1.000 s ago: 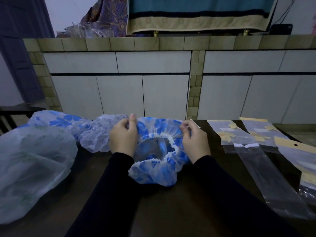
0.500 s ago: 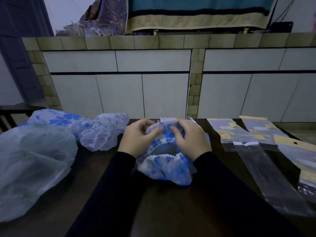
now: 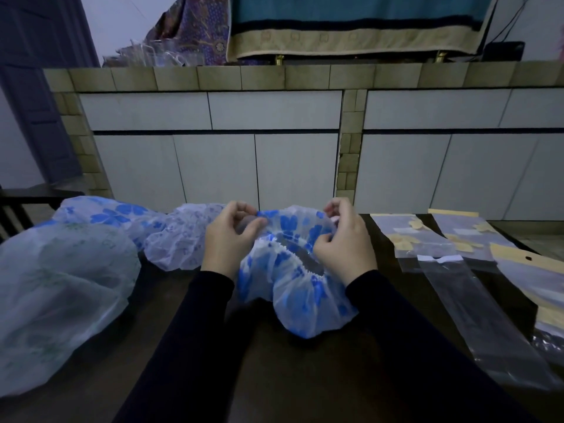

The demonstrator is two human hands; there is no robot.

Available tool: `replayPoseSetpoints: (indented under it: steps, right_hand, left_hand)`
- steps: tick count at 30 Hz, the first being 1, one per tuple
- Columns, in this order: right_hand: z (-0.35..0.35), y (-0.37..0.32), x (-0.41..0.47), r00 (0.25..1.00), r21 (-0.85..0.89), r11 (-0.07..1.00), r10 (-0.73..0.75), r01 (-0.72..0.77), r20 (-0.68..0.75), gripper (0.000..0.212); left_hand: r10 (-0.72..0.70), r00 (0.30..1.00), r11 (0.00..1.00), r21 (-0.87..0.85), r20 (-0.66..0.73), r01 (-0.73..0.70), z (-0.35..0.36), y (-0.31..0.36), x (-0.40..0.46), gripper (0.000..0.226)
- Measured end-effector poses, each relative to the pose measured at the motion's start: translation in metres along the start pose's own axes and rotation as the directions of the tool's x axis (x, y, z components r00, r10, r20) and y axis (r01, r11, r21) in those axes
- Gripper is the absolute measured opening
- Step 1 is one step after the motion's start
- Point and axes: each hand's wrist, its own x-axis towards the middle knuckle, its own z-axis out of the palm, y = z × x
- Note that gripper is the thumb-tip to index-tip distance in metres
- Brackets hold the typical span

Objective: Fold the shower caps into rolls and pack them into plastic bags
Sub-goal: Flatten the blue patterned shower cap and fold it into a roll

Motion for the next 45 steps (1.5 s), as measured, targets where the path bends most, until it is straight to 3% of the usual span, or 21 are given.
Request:
replayPoseSetpoints:
  steps: [3, 5, 9, 10, 12, 14, 16, 18, 20, 23, 25, 27, 29, 31, 33, 34, 36, 40, 42, 45]
  right_hand:
    - [-0.003, -0.011, 0.001, 0.981, 0.007, 0.981, -0.195, 0.194, 0.025, 0.05]
    - [-0.004, -0.016, 0.006, 0.95, -0.183, 0.932, -0.308, 0.313, 0.055, 0.054]
    - [0.001, -0.016, 0.015, 0.934, -0.366, 0.864, -0.283, 0.347, 0.218, 0.034]
    - [0.002, -0.014, 0.016, 0.943, -0.41, 0.852, -0.262, 0.325, 0.204, 0.025]
    - [0.006, -0.009, 0.016, 0.965, -0.478, 0.839, -0.243, 0.26, 0.099, 0.022]
    - [0.008, -0.002, 0.017, 0.965, -0.467, 0.86, -0.257, 0.206, -0.048, 0.033]
    - [0.006, 0.004, 0.016, 0.954, -0.473, 0.865, -0.262, 0.167, -0.142, 0.043]
    - [0.005, 0.01, 0.015, 0.969, -0.509, 0.851, -0.217, 0.128, -0.119, 0.042]
    - [0.003, 0.013, 0.013, 0.978, -0.523, 0.847, -0.177, 0.094, -0.11, 0.039]
    - [-0.001, 0.012, 0.012, 0.994, -0.466, 0.885, -0.036, -0.015, -0.101, 0.026]
    - [0.001, 0.012, 0.01, 0.999, -0.494, 0.868, 0.04, -0.05, -0.032, 0.031]
    - [0.005, 0.011, 0.008, 0.998, -0.541, 0.84, -0.009, 0.04, 0.06, 0.05]
    - [0.006, 0.006, 0.005, 0.978, -0.487, 0.848, -0.166, 0.208, 0.128, 0.065]
    - [0.005, 0.001, 0.005, 0.938, -0.311, 0.887, -0.306, 0.342, 0.162, 0.064]
    - [0.004, 0.001, 0.005, 0.928, -0.122, 0.926, -0.338, 0.358, 0.16, 0.058]
    - [0.005, 0.003, 0.005, 0.93, -0.077, 0.933, -0.339, 0.352, 0.144, 0.055]
    - [0.006, 0.009, 0.006, 0.941, -0.08, 0.938, -0.331, 0.336, 0.072, 0.044]
    - [0.004, 0.013, 0.01, 0.972, -0.028, 0.973, -0.229, 0.228, -0.043, 0.034]
    - [0.003, 0.013, 0.01, 0.984, -0.02, 0.985, -0.172, 0.171, -0.042, 0.034]
    - [0.003, 0.016, 0.009, 0.996, -0.056, 0.994, -0.092, 0.091, -0.019, 0.033]
  left_hand:
    - [0.073, 0.996, 0.997, -0.03, 0.049, -0.072, -0.001, 0.01, -0.005, 0.024]
    - [0.104, 0.992, 0.994, -0.049, 0.07, -0.101, 0.002, 0.015, -0.008, 0.025]
    - [0.108, 0.992, 0.988, -0.115, 0.067, -0.1, 0.004, 0.017, -0.008, 0.02]
    - [0.064, 0.993, 0.992, -0.111, 0.102, -0.053, 0.003, 0.017, -0.008, 0.02]
    - [-0.099, 0.958, 0.989, -0.082, 0.268, 0.125, 0.002, 0.016, -0.008, 0.045]
    - [-0.262, 0.861, 0.957, 0.006, 0.436, 0.289, 0.0, 0.012, -0.009, 0.063]
    - [-0.354, 0.788, 0.935, 0.183, 0.505, 0.303, -0.001, 0.007, -0.009, 0.059]
    - [-0.39, 0.787, 0.915, 0.296, 0.479, 0.273, -0.003, 0.002, -0.006, 0.034]
    - [-0.35, 0.867, 0.917, 0.32, 0.355, 0.239, -0.004, -0.004, -0.003, 0.009]
    - [-0.197, 0.976, 0.951, 0.261, 0.092, 0.167, -0.004, -0.011, 0.0, 0.008]
    - [-0.123, 0.99, 0.977, 0.185, 0.073, 0.107, 0.0, -0.008, -0.002, 0.011]
    - [-0.025, 0.99, 0.988, 0.153, 0.135, 0.005, 0.003, -0.005, -0.004, 0.019]
    - [0.052, 0.98, 0.984, 0.159, 0.19, -0.083, 0.003, -0.004, -0.004, 0.026]
    - [0.067, 0.977, 0.995, 0.055, 0.201, -0.08, 0.004, -0.002, -0.004, 0.026]
    - [0.024, 0.985, 0.984, -0.18, 0.17, 0.007, 0.006, 0.006, -0.007, 0.016]
    - [-0.007, 0.99, 0.958, -0.281, 0.144, 0.048, 0.006, 0.011, -0.008, 0.01]
    - [-0.037, 0.991, 0.936, -0.343, 0.127, 0.079, 0.007, 0.013, -0.01, 0.022]
    - [-0.025, 0.964, 0.999, -0.02, 0.264, 0.031, 0.013, 0.008, -0.016, 0.053]
    - [-0.082, 0.965, 0.988, 0.145, 0.247, 0.047, 0.017, 0.004, -0.017, 0.045]
    - [-0.192, 0.97, 0.962, 0.225, 0.15, 0.155, 0.015, -0.002, -0.012, 0.023]
